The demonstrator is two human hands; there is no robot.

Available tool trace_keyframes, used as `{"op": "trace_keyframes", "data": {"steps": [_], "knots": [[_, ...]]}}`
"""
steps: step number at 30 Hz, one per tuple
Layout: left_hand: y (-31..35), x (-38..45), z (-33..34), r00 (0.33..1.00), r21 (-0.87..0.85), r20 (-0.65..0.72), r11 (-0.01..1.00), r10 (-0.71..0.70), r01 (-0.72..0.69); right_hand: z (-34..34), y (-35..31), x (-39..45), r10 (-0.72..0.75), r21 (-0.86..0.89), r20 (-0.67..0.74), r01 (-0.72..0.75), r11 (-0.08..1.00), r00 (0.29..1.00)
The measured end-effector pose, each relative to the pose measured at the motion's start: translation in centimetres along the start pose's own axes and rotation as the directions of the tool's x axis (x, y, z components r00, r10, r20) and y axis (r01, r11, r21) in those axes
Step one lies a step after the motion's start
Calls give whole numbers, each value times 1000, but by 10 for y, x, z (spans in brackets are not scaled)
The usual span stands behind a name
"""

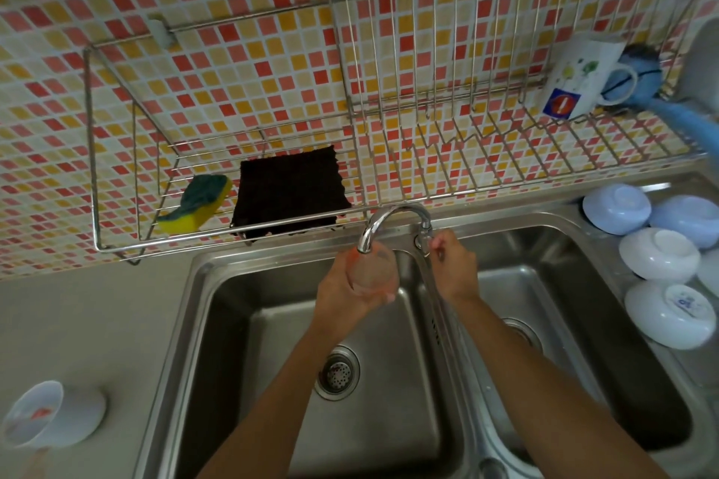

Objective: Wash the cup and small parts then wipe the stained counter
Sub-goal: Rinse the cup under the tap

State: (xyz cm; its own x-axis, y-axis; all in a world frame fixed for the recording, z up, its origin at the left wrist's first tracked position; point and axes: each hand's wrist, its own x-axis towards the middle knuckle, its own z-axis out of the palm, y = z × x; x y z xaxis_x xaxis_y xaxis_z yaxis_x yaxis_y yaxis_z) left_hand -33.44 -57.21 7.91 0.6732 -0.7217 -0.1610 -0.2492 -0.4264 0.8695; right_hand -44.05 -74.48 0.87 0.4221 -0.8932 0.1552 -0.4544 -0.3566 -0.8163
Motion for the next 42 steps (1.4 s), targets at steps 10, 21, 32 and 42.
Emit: {"op": "trace_keyframes", "data": {"steps": [10,21,32,42], "knots": [[-32,-13,-3,1000,-51,-17,999,-10,9,2,5,-42,154,47,-121,-150,988,981],[-114,-54,-5,978,149,20,968,-209,204,32,76,-152,-145,-465,208,228,855,967],[-140,-72,-16,956,637,47,746,-289,194,26,68,-153,-123,-482,263,240,843,957],[-151,-61,-21,943,830,61,541,-327,134,27,69,-152,-93,-500,284,230,835,954]]}}
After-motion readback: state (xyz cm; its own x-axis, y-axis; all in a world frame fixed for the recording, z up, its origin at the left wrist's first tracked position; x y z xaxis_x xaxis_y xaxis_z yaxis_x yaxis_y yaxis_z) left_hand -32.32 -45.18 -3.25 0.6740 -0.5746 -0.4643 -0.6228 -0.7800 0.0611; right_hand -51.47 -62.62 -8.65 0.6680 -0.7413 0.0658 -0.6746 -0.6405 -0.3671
